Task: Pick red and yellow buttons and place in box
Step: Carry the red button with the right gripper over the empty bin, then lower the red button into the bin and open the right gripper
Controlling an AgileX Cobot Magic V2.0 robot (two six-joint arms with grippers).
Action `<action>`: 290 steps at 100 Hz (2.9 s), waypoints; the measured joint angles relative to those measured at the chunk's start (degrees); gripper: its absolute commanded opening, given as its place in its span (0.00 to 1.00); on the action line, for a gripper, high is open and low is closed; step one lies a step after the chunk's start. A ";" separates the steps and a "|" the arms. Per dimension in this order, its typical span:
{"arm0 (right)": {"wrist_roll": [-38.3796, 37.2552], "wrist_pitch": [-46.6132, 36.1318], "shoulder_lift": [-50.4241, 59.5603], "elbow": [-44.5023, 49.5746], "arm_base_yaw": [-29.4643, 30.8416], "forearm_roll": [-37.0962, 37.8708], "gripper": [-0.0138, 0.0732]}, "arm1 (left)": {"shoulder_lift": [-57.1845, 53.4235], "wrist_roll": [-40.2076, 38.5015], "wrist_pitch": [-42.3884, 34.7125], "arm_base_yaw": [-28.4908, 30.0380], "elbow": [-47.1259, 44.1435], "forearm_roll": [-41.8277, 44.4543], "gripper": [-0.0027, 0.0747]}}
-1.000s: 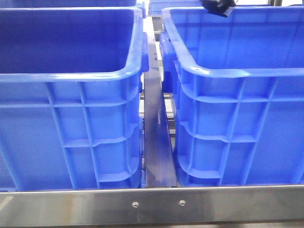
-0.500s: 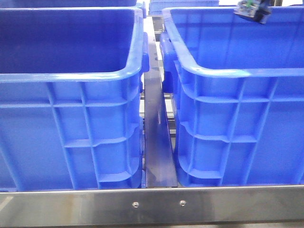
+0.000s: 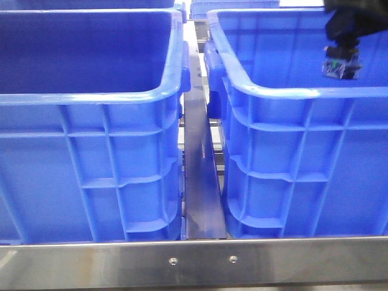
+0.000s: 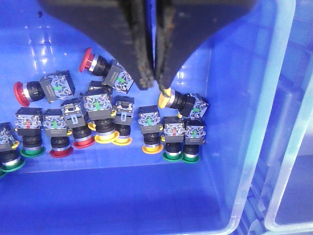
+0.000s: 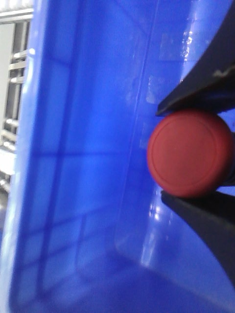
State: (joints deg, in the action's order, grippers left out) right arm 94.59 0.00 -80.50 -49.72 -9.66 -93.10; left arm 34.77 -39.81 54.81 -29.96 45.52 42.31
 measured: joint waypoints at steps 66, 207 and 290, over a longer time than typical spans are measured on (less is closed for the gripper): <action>0.18 -3.17 -21.92 -15.97 0.00 1.37 0.35 | 0.00 0.00 0.00 0.00 0.00 0.13 0.01; 0.27 5.43 -24.41 -16.93 4.35 0.13 0.35 | 0.00 0.00 0.00 0.00 0.00 0.13 0.01; 0.27 3.89 -19.77 -13.28 4.35 -0.18 0.84 | 0.00 0.00 0.00 0.00 0.00 0.13 0.01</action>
State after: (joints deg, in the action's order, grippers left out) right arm 94.86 3.89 -100.27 -63.00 -5.31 -93.28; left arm 34.77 -39.81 54.81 -29.96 45.52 42.44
